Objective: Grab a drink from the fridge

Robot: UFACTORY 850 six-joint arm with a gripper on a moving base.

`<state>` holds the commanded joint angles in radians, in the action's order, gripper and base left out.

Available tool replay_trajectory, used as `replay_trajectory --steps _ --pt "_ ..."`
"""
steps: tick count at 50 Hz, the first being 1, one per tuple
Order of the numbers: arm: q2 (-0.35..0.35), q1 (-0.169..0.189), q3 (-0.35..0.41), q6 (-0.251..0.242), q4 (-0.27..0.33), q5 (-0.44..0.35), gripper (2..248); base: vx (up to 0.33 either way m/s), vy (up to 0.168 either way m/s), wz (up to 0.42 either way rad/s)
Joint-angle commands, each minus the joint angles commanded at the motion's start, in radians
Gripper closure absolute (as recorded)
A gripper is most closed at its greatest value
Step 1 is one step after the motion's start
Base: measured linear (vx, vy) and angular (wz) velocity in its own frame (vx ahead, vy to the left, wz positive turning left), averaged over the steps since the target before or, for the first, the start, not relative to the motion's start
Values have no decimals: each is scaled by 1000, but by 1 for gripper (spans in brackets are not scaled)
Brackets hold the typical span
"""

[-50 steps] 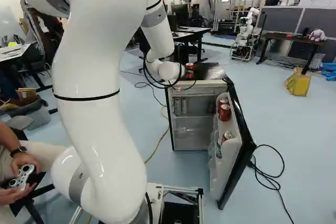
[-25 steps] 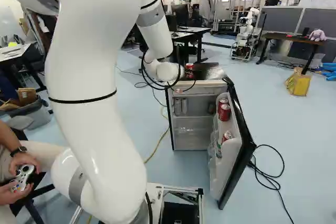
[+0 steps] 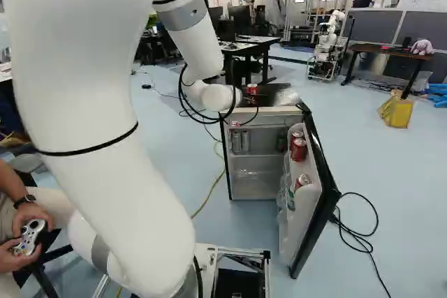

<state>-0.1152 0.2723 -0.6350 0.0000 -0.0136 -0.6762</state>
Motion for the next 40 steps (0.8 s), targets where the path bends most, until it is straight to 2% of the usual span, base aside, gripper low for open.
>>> replay_trajectory --steps 18,40 --pt "87 54 48 0 -31 61 3 0 0 0" --pt "121 126 29 0 -73 133 3 0 0 0"
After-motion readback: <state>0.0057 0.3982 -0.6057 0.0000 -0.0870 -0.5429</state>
